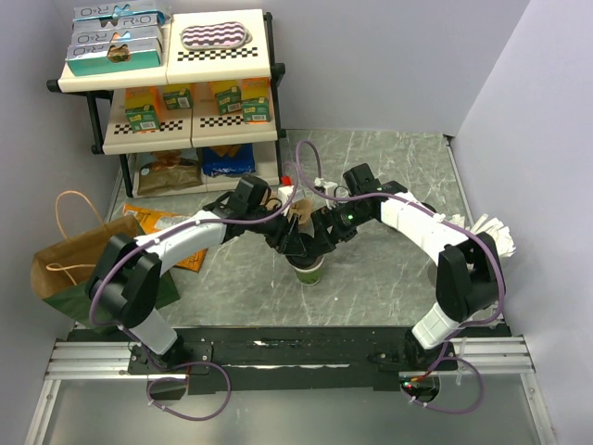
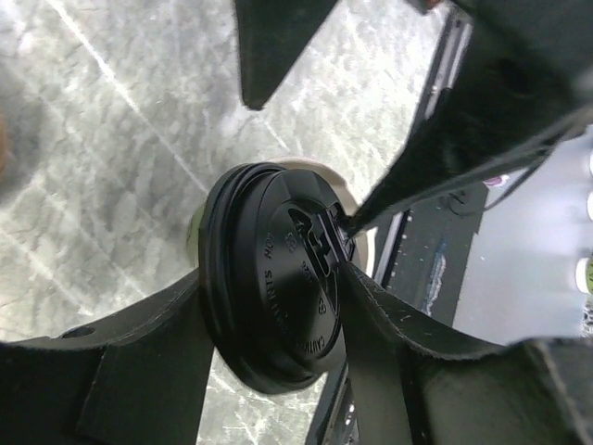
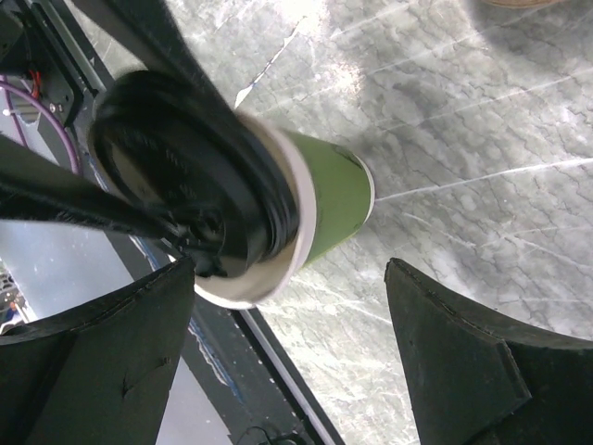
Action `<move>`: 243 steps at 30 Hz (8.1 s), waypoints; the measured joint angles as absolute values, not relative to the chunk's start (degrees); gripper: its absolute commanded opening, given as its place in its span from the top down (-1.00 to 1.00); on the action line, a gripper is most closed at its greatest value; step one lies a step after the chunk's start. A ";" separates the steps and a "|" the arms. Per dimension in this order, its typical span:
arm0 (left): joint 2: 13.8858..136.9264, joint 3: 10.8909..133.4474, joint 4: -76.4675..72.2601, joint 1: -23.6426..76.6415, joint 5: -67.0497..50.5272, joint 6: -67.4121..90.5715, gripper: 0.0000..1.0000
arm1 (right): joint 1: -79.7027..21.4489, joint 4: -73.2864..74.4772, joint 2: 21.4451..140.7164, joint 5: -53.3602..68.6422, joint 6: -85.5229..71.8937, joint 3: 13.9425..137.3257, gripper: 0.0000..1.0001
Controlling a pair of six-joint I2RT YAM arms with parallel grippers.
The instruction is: Pack the takeout coffee
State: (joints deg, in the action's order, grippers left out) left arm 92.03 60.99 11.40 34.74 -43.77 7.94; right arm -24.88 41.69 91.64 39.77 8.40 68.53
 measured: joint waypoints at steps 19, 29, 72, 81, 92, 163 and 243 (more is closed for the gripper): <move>90.78 63.66 12.80 35.14 -40.32 6.31 -0.15 | -24.88 41.67 91.64 40.12 8.40 68.53 -0.79; 90.78 63.77 14.26 35.70 -39.64 5.54 -0.13 | -24.88 41.69 91.64 40.10 8.43 68.53 -0.78; 89.84 62.22 14.48 37.78 -42.68 5.58 -0.04 | -24.88 44.71 88.95 36.45 10.98 67.24 -0.75; 89.86 62.06 14.33 37.76 -42.22 5.63 -0.05 | -24.88 44.60 88.95 37.06 10.98 67.02 -0.78; 91.05 60.82 12.71 37.76 -42.30 5.80 -0.04 | -23.27 42.44 88.86 43.35 10.98 62.46 -0.76; 99.81 59.81 1.78 32.64 -59.46 13.26 -0.12 | -6.96 45.87 95.55 68.40 18.79 62.52 -0.87; 104.60 58.81 -5.45 33.12 -62.74 19.84 0.05 | -14.39 68.27 110.61 57.80 13.50 67.85 -0.28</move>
State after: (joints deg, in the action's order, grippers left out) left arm 104.60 58.81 -5.45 33.12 -62.74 19.84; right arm -14.39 68.27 110.61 57.80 13.50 67.85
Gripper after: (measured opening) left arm 0.482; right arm 0.654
